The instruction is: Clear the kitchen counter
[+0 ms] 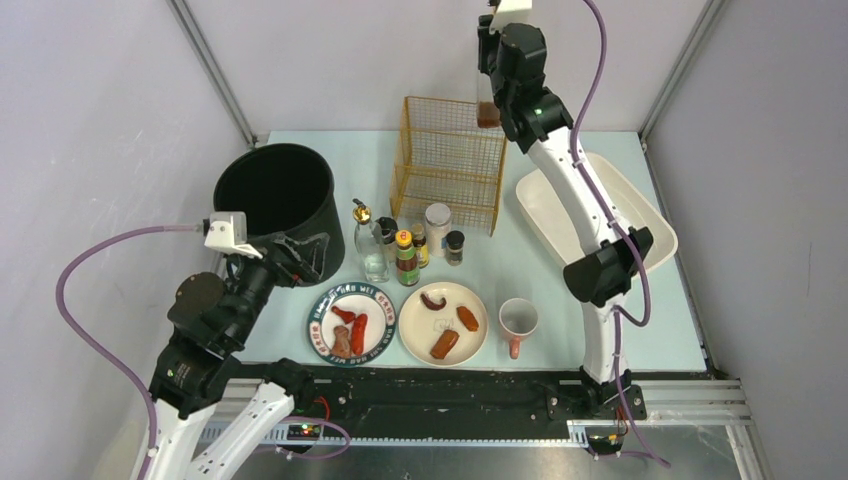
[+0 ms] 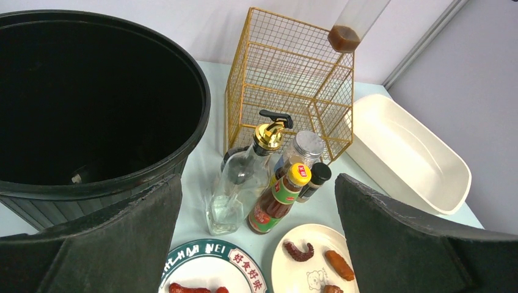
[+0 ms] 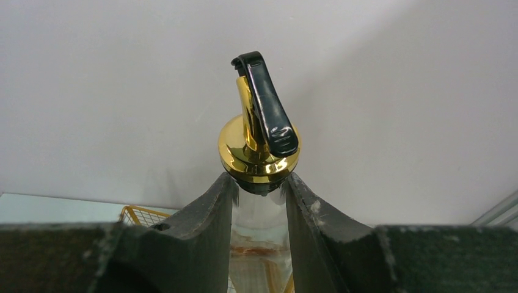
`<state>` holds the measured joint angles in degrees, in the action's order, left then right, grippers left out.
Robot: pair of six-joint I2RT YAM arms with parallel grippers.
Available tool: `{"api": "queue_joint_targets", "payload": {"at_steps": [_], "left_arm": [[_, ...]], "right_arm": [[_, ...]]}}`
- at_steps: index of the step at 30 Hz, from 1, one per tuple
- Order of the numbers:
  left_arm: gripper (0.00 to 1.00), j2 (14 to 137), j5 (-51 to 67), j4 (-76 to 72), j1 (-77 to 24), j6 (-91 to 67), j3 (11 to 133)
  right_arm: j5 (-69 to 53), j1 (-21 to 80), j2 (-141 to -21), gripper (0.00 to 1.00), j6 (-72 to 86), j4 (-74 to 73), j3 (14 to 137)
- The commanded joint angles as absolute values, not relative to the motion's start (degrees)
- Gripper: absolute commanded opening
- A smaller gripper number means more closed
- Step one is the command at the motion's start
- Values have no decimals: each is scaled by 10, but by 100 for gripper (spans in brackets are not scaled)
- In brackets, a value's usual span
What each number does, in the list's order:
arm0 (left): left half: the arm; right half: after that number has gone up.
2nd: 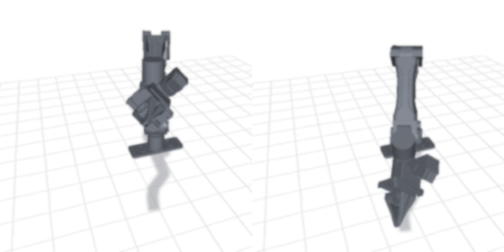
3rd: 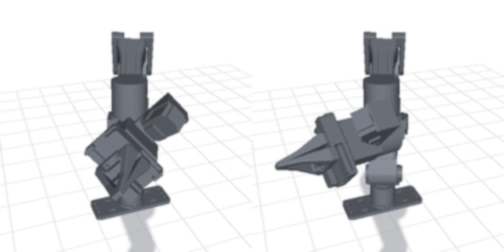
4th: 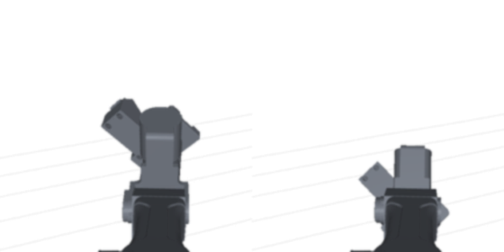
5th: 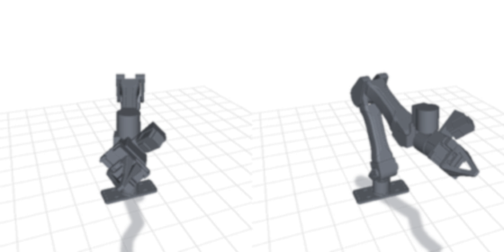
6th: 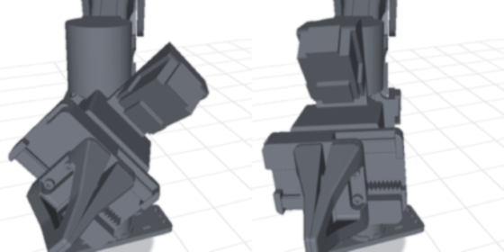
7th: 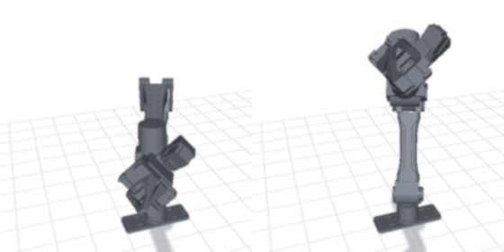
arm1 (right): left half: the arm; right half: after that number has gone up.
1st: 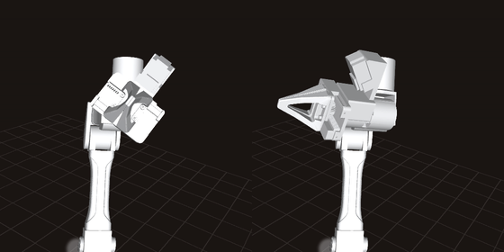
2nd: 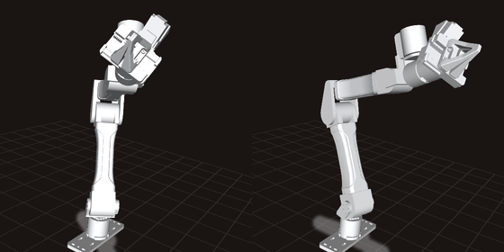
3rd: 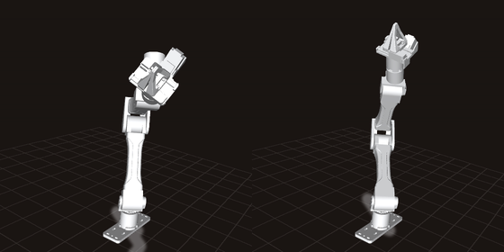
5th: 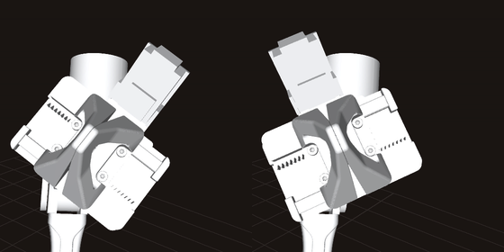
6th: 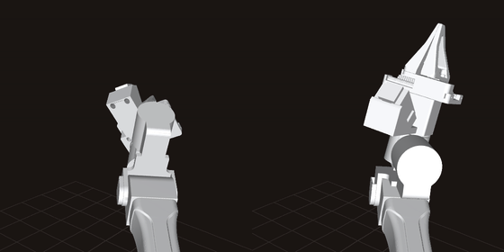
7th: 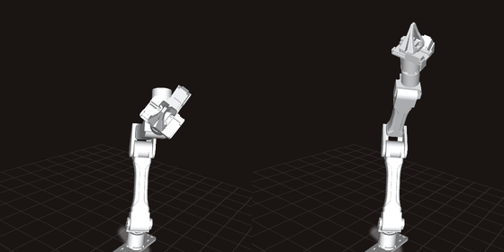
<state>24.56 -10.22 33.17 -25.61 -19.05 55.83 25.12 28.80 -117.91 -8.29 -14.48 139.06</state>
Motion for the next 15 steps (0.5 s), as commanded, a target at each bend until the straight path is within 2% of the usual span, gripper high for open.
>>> {"api": "queue_joint_targets", "payload": {"at_steps": [1,15], "left_arm": [[98,238,-95,320,-257,-194,554],[98,235,-106,331,-258,-188,556]], "right_arm": [[256,285,-1181,0,-73,-54,1429],[258,267,-1208,0,-31,-52,1399]]}}
